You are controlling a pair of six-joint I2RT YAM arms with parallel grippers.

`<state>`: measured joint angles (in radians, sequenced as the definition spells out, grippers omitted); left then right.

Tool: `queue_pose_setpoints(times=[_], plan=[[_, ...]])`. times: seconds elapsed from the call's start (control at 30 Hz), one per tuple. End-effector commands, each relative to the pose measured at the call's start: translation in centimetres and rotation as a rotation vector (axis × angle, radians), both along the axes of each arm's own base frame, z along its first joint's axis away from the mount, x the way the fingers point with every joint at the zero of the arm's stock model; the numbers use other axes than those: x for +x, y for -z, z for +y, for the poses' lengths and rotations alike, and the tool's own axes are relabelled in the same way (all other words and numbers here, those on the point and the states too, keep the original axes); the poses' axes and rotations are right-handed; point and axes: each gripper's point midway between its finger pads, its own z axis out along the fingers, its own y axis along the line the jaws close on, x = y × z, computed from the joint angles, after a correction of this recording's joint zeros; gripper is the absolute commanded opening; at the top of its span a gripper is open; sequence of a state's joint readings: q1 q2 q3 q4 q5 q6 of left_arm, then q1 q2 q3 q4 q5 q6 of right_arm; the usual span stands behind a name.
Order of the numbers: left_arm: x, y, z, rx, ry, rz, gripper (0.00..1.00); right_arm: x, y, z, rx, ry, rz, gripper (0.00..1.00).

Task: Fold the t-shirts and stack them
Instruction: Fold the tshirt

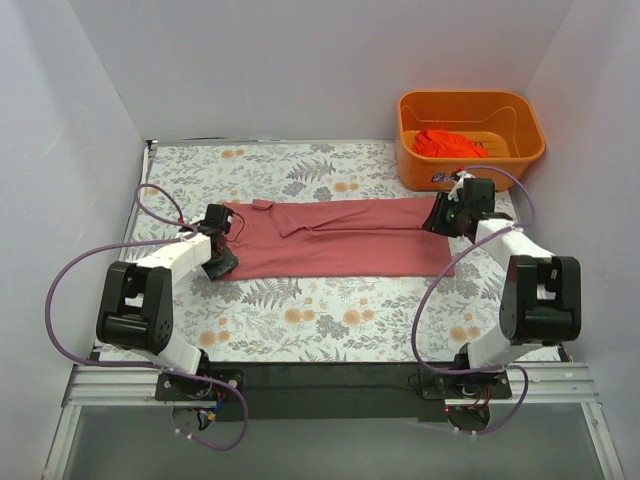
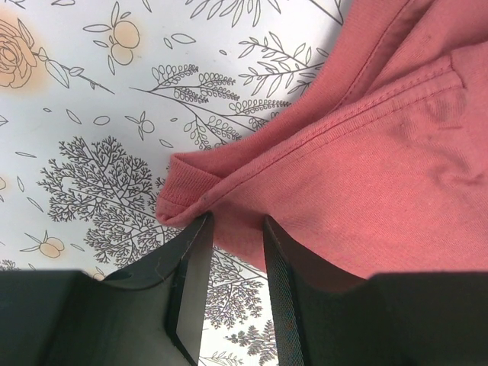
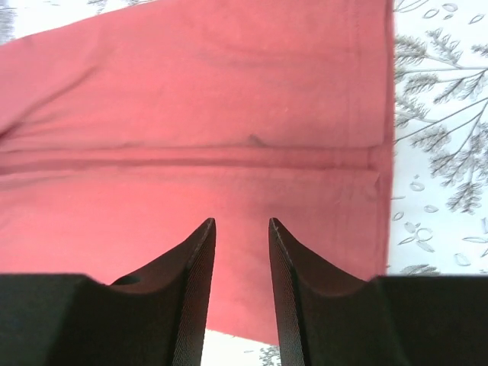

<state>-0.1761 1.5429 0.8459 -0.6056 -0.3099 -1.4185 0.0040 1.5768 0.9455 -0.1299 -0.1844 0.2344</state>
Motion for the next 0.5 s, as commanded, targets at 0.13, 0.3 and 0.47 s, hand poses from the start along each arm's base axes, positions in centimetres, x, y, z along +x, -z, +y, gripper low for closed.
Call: queue_pose_setpoints(times=[0.13, 0.3, 0.47], plan=[[-2.2, 0.5, 1.0, 0.023, -0.04, 0.064, 0.33, -5.6, 3.0, -0.8, 0.228, 0.067, 0.072, 0.42], [-4.0, 0.9, 1.1, 0.002, -0.078, 0.108, 0.34, -8.6, 6.3, -3.1, 0.296, 0.211, 0.159, 0.41], [-6.6, 1.6, 0.5, -0.094, -0.125, 0.138, 0.36, -11.9, 8.1, -5.7, 0.303, 0.366, 0.211, 0.42]])
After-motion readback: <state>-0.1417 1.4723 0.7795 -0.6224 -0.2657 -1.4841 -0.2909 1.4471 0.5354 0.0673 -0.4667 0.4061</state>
